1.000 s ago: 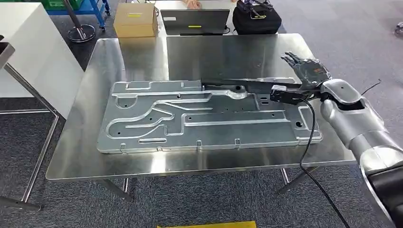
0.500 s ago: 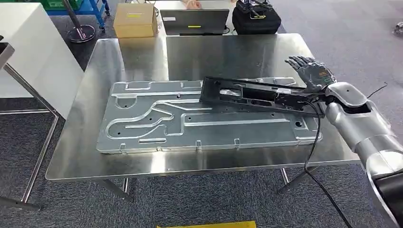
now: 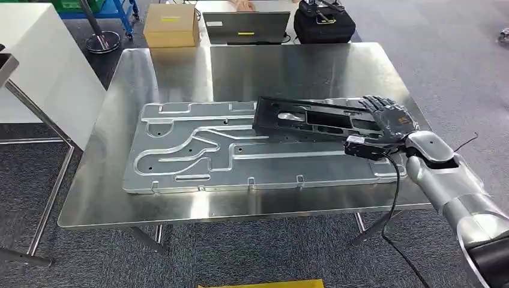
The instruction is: Take the parts from the cabinet and place them on the table.
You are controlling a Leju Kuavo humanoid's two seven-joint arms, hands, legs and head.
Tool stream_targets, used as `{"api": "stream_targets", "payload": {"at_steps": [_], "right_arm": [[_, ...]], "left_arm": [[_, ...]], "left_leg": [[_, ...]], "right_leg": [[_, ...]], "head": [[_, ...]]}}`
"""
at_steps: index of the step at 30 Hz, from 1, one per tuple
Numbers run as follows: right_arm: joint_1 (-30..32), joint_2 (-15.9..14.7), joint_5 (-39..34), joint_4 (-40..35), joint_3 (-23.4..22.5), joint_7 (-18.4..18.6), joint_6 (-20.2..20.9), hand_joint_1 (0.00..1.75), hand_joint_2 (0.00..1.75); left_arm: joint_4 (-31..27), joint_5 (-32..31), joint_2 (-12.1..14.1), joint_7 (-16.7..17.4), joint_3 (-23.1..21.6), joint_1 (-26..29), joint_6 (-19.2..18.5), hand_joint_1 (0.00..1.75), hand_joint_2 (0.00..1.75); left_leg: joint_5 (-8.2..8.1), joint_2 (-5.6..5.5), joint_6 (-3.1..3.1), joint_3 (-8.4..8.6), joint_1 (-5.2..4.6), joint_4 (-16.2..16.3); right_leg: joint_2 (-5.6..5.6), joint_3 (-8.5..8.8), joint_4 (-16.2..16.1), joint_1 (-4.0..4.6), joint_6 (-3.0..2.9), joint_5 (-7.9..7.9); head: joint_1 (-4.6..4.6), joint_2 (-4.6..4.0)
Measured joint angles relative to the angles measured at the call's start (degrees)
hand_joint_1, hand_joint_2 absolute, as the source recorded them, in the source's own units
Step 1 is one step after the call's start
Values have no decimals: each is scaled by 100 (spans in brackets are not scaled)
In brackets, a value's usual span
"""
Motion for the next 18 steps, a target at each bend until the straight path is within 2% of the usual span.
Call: {"api": "stream_targets", "payload": {"at_steps": [6, 12, 18], "right_arm": [[138, 55, 125, -24, -188, 22, 44, 0, 0], [641, 72, 323, -288, -542, 120, -28, 0, 0], [898, 120, 507, -461, -734, 151, -20, 0, 0]], "left_arm": [[0, -66, 4, -20, 0, -72, -129, 0, 0], [0, -48, 4, -30, 0, -91, -282, 0, 0], [0, -92, 7, -59, 0, -113, -310, 0, 0]], "left_leg": [[1, -1, 2, 4, 1, 0], [-8, -3, 4, 0, -6, 7], [-37, -2, 56, 0, -45, 29]], "right_leg": [[-5, 2, 0, 1, 1, 0], [-7, 6, -9, -4, 3, 0], [-8, 11, -8, -42, 57, -6]], "head": [[0, 0], [0, 0], [0, 0]]}}
